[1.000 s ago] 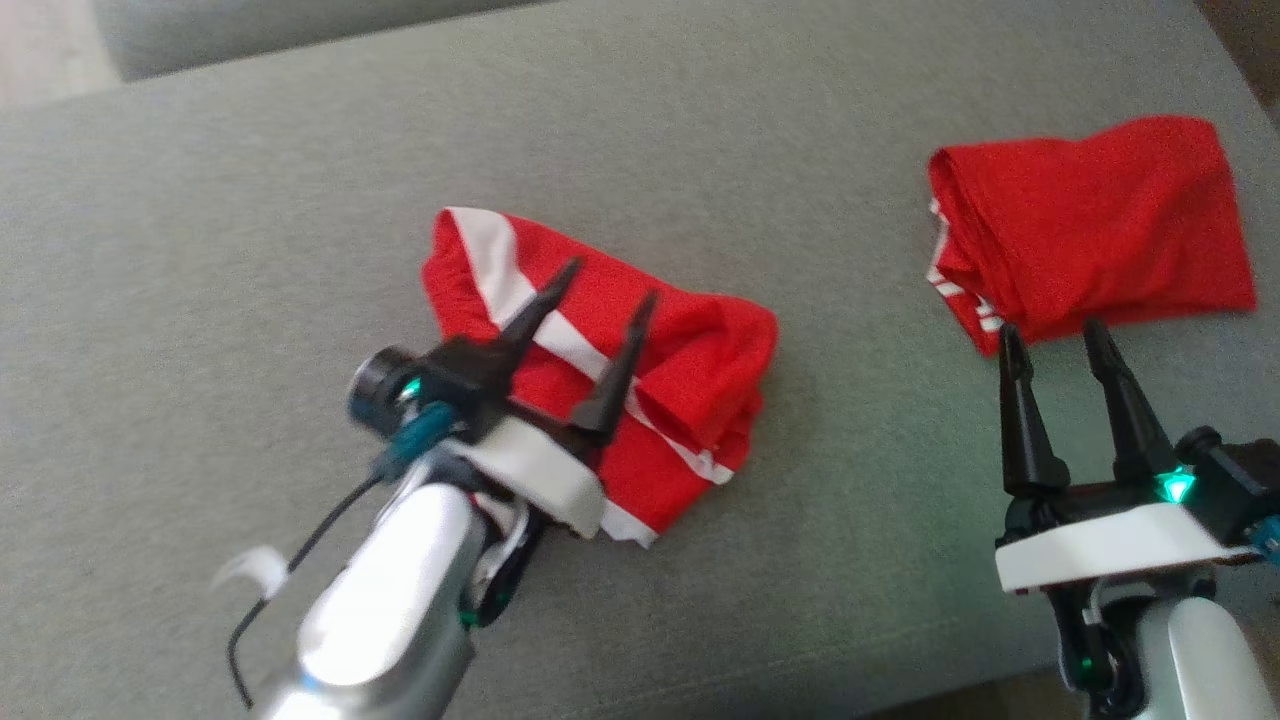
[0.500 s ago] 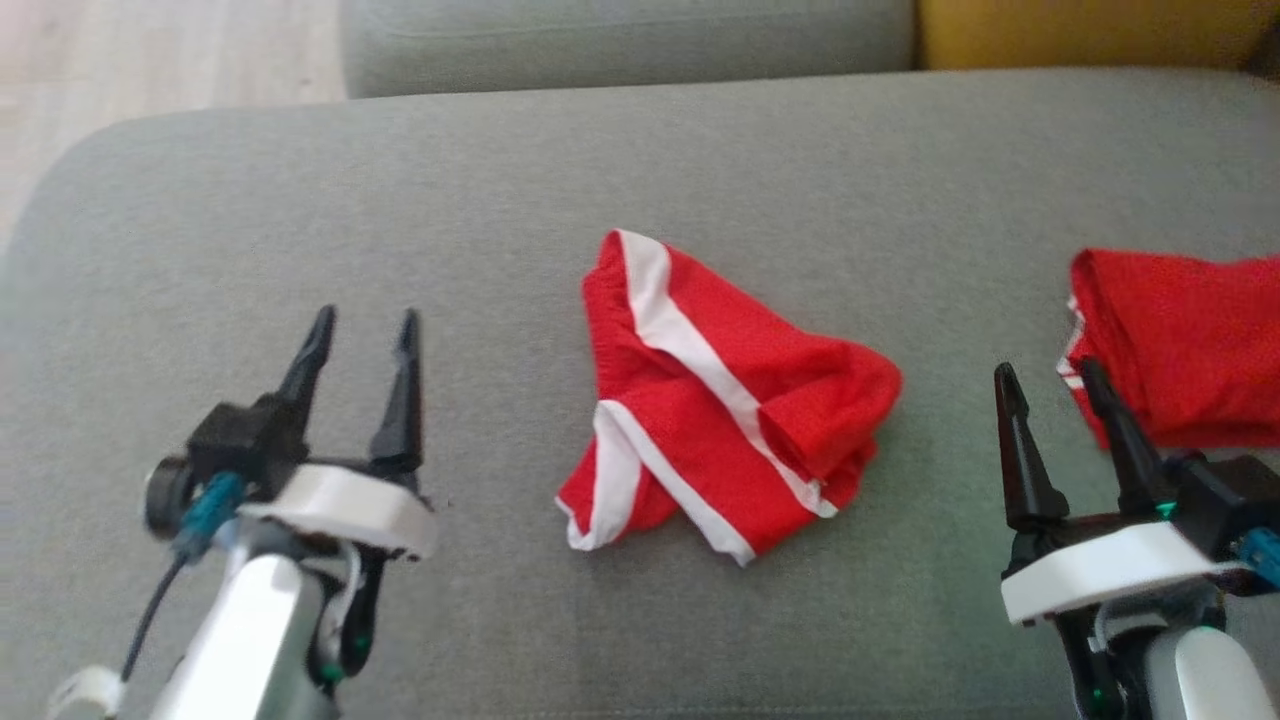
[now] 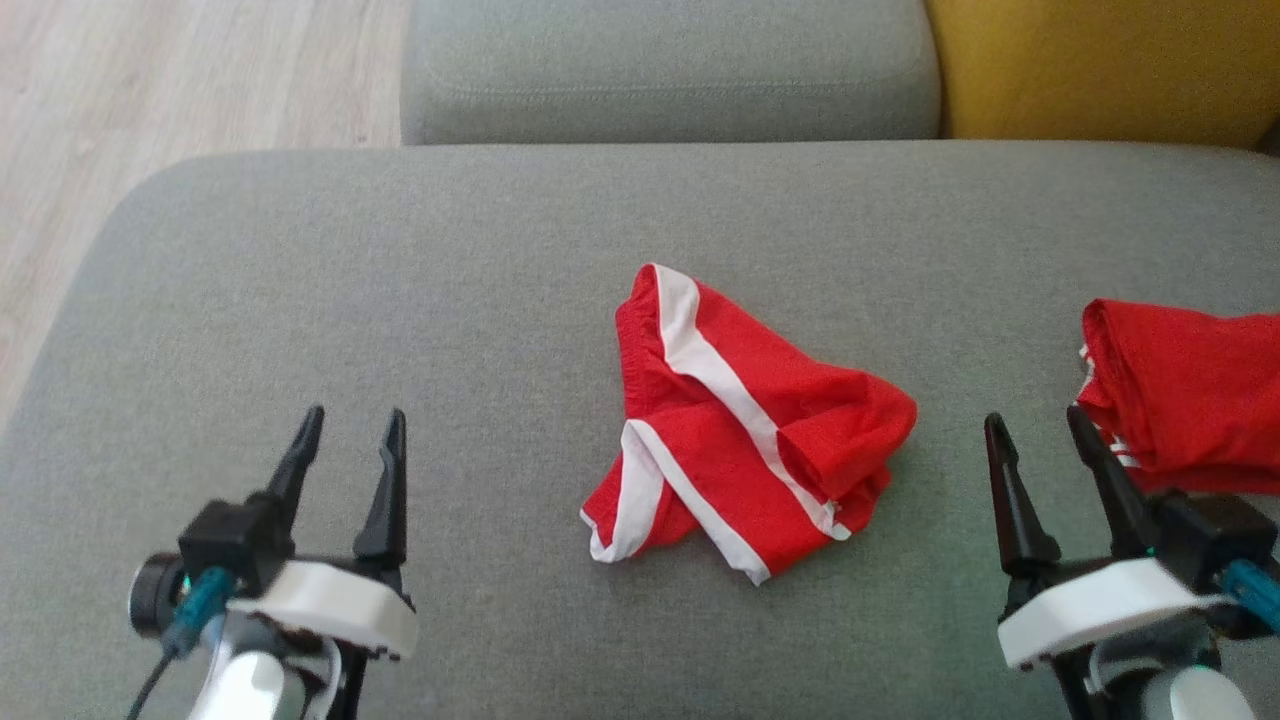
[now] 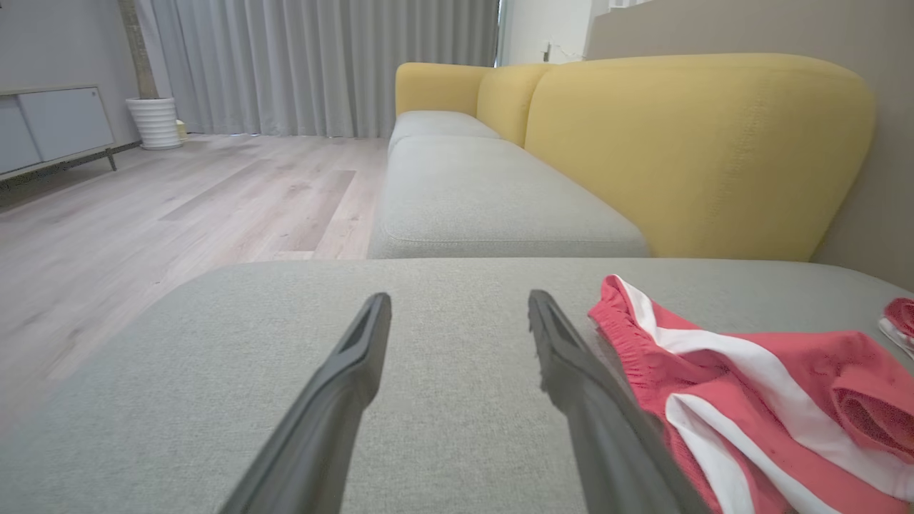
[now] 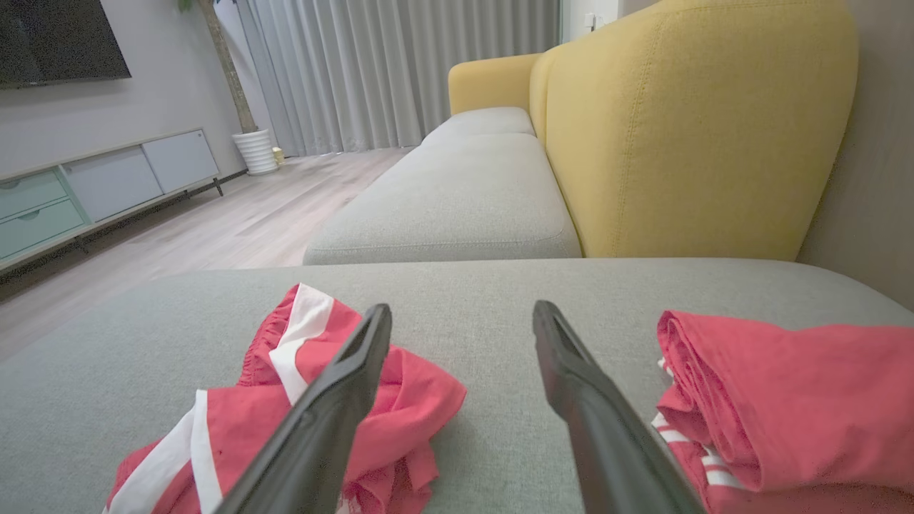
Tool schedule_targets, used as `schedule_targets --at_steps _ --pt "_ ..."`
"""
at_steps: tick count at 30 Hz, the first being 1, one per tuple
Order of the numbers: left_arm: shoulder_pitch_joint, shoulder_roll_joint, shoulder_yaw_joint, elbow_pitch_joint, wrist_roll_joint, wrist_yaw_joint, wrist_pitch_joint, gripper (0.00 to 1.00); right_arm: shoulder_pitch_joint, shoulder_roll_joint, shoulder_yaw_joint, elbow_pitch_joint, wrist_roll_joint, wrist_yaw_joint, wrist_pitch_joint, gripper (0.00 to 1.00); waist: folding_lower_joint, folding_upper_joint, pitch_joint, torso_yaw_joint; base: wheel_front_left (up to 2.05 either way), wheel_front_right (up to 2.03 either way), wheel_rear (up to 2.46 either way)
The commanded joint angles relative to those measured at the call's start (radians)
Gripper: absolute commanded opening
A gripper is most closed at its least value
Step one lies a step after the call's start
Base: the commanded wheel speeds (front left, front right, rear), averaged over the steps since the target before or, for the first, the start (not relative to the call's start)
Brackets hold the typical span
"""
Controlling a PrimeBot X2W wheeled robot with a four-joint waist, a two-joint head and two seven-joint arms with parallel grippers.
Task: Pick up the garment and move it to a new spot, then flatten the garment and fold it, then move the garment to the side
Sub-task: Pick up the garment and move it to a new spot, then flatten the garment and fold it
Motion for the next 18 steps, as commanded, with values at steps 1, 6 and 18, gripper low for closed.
schedule_targets --at_steps 1,6,18 --pt "-0.031 0.027 0.037 -0.036 0.0 -0.001 -0.006 1.0 -0.018 -0.005 0.024 -0.035 -0.003 -0.001 0.001 1.0 0.0 -0.0001 -0.006 -0.003 0.0 0.0 0.0" --pt "-0.003 0.031 0.024 -0.054 0.002 0.005 0.005 1.0 0.004 -0.005 0.021 -0.043 0.001 -0.001 0.007 1.0 0.0 -0.0001 -0.017 -0.009 0.0 0.0 0.0" --pt "0.014 0.042 0.022 -0.074 -0.004 0.019 0.013 1.0 0.011 -0.005 0.022 -0.049 0.005 -0.001 0.008 1.0 0.0 -0.0001 -0.02 -0.012 0.0 0.0 0.0"
